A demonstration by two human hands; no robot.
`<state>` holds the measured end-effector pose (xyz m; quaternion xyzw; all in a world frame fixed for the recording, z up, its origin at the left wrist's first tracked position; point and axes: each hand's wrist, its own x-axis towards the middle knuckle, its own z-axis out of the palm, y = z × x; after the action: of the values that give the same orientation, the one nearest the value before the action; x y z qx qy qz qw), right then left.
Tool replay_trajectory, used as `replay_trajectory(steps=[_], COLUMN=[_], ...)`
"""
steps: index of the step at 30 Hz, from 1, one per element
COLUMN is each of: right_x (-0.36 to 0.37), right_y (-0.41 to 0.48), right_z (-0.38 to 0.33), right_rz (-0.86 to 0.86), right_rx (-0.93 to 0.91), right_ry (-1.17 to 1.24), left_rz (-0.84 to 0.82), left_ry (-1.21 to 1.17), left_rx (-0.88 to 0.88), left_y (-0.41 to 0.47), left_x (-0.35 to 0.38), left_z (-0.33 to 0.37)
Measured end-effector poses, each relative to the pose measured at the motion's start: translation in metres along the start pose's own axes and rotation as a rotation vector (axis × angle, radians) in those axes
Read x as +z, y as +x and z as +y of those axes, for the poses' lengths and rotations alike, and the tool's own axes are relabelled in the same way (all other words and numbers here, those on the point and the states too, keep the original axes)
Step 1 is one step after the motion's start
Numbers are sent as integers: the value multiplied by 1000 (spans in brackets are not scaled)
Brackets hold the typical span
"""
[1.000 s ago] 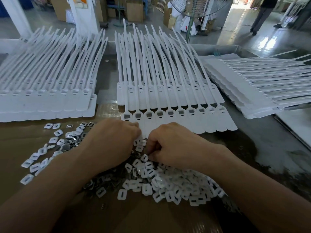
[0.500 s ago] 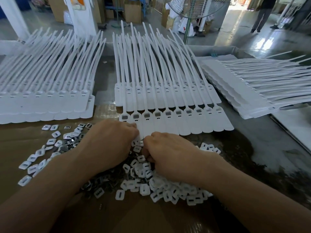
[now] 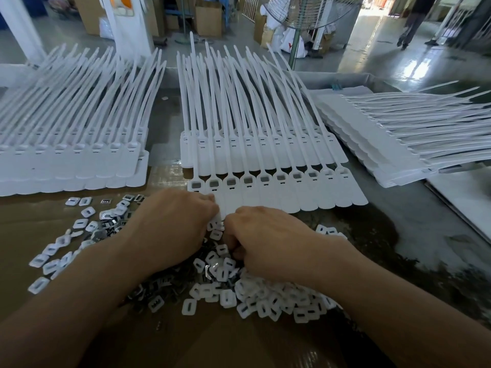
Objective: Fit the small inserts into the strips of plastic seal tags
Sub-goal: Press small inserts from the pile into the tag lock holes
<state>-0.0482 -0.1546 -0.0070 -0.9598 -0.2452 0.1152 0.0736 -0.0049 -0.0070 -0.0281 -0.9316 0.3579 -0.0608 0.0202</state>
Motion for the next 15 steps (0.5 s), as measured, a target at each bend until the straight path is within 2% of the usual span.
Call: replay_trajectory(steps=[4,8,12,15], right_x=[1,-10,-24,-31], right_y=[-2,-6,-9,-10], right_z=[3,13,39,71], right_rz=[19,36,172,355], right_rx=[-21,-6,96,202], right_ry=[63,230,414,451], left_rz=[-17,2,8,8], left_ry=[4,22,21,14], left_rx=[-7,-16,-17,-19], left_y=[-2,1,0,-1], left_x=[0,1,2,2], left_z=[-1,-1,-1,-1])
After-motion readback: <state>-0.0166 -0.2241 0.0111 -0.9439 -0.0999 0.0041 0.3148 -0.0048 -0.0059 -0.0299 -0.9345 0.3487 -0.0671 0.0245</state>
